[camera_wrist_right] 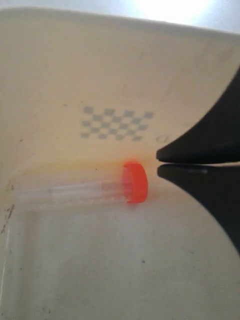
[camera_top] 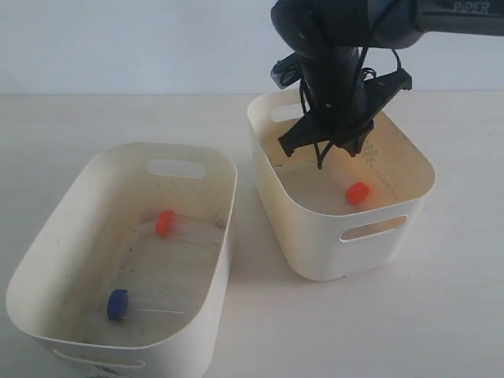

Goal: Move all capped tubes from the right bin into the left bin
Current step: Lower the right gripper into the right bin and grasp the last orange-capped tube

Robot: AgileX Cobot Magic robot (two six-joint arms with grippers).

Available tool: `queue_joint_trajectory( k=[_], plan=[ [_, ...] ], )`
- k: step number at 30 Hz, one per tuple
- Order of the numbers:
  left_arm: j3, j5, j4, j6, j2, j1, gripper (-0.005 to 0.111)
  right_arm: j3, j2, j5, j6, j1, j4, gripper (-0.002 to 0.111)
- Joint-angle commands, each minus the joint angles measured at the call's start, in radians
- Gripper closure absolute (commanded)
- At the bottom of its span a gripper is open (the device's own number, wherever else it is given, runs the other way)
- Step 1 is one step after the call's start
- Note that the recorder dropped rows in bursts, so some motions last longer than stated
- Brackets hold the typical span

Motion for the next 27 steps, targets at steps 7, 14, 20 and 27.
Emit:
queue_joint_trajectory(
  k=[7,14,20,27],
  plan=[
    [-0.004,-0.008,-0.001,-0.012,-0.003,0.001,0.102,0.001,-0.004,0.004,-0.002,0.010,0.020,0.109],
    [-0.004,-0.008,-0.001,-0.012,-0.003,0.001,0.102,0.001,0.067,0.004,-0.006,0.010,0.080,0.109],
    [-0.004,-0.008,-0.001,-0.012,-0.003,0.001,0.102,0.001,0.114,0.004,-0.015,0.010,0.104,0.109],
    [-0.004,-0.008,-0.001,-0.012,-0.003,0.001,0.102,0.001,0.137,0.004,-0.054,0.010,0.104,0.095]
  ],
)
